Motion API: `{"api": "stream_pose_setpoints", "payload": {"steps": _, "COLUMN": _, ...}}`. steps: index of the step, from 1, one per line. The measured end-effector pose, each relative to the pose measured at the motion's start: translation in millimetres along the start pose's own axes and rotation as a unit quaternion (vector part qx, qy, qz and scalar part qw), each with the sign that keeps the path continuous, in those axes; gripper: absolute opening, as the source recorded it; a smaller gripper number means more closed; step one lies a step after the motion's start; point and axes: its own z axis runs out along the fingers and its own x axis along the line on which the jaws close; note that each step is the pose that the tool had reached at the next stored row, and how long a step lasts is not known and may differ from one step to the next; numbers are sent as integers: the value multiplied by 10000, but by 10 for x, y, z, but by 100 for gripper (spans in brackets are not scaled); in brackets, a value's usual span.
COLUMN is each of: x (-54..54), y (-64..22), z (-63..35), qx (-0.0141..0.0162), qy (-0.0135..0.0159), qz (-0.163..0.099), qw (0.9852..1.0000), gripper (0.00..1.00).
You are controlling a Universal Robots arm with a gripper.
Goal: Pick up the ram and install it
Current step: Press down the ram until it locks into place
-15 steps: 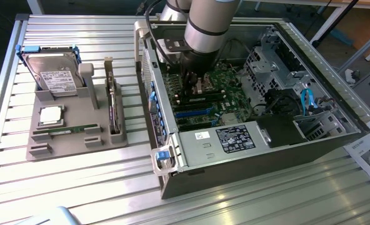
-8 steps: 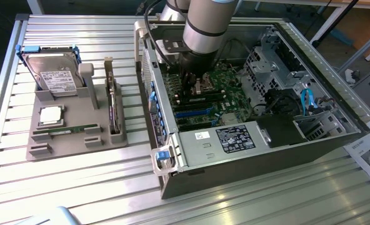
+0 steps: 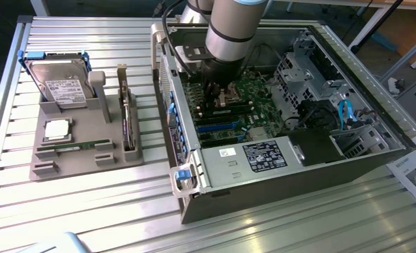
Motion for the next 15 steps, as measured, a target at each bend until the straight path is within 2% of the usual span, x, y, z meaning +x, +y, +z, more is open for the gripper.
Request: {"api": "stream_pose_setpoints", "payload": {"steps": 15, "x": 12, "y": 0, "z": 16, "qx": -1, "qy": 2, "qz": 0, "qw": 10000, "gripper": 10}}
